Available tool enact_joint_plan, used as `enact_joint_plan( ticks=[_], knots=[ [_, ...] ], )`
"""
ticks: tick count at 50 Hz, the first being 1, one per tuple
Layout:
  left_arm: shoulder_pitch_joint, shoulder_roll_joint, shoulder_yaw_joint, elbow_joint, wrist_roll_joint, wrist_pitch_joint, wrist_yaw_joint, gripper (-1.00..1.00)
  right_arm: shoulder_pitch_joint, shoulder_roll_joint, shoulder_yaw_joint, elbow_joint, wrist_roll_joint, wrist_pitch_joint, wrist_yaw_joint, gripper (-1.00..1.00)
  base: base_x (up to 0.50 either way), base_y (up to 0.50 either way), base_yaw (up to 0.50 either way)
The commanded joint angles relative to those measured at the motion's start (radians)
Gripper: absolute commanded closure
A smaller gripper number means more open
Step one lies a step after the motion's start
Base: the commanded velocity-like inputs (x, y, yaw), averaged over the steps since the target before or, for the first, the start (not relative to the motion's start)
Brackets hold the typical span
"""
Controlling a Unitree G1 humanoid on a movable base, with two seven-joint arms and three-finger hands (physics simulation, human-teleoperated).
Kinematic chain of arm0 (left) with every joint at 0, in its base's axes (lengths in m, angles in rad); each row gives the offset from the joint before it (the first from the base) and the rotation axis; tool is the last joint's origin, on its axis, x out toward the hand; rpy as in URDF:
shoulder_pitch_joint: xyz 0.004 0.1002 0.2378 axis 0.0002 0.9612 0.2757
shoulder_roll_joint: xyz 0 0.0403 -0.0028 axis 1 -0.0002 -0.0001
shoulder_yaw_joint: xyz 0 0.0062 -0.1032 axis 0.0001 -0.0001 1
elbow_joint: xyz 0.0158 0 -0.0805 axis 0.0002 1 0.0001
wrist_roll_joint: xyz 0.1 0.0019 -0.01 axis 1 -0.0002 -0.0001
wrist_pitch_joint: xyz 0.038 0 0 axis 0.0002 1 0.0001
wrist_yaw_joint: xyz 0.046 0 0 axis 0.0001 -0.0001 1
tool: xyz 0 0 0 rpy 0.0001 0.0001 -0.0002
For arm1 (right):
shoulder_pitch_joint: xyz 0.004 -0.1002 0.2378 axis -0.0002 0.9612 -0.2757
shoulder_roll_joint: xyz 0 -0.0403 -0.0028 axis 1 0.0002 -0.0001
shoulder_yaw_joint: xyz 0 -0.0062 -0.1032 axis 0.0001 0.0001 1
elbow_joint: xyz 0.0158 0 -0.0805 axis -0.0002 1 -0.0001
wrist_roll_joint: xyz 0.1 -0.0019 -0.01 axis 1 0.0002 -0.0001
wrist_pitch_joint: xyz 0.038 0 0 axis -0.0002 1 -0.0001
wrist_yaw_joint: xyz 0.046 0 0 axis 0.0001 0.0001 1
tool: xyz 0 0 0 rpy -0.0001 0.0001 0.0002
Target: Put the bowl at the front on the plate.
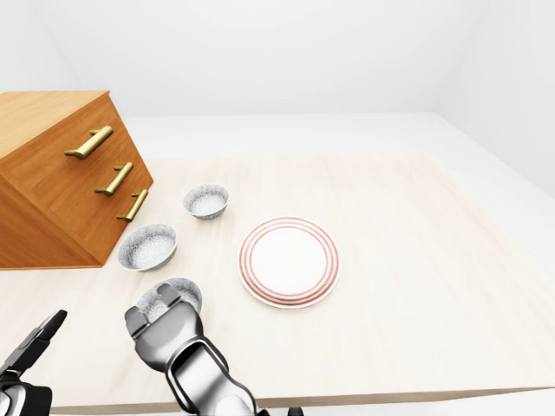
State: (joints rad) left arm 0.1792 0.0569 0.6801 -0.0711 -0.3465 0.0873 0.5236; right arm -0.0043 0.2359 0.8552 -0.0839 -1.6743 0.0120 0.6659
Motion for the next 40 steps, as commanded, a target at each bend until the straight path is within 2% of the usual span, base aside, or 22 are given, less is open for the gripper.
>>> enact_joint_plan(
  ticks=[1,8,10,20,30,40],
  knots=[
    [0.001,-0.001,0.0,-0.006,-0.001,0.0,0.0,-1.0,-0.023,0.03,-0.048,0.109,0.052,0.001,-0.045,-1.0,0.0,0.0,0.0],
    [0.003,-0.004,0.005,-0.017,0.001,0.0,0.0,-1.0,0.008,0.012,-0.027,0.091,0.068,0.037,-0.041,-1.0,0.0,0.0,0.0],
    [0.003,-0.004,0.005,-0.019,0.001,0.0,0.0,-1.0,0.006,0.004,-0.015,0.074,0.068,0.029,-0.029,-1.0,0.0,0.0,0.0],
    [0.003,-0.001,0.002,-0.008,0.0,0.0,0.0,-1.0,0.009,0.001,-0.018,0.098,0.084,0.041,-0.045,-1.0,0.0,0.0,0.0],
    [0.003,-0.006,0.008,-0.018,0.002,0.0,0.0,-1.0,-0.015,0.025,-0.065,0.218,0.119,0.03,-0.134,-1.0,0.0,0.0,0.0],
    [0.002,-0.004,0.006,-0.014,0.001,0.0,0.0,-1.0,-0.003,0.022,-0.078,0.242,0.146,0.063,-0.173,-1.0,0.0,0.0,0.0]
  ],
)
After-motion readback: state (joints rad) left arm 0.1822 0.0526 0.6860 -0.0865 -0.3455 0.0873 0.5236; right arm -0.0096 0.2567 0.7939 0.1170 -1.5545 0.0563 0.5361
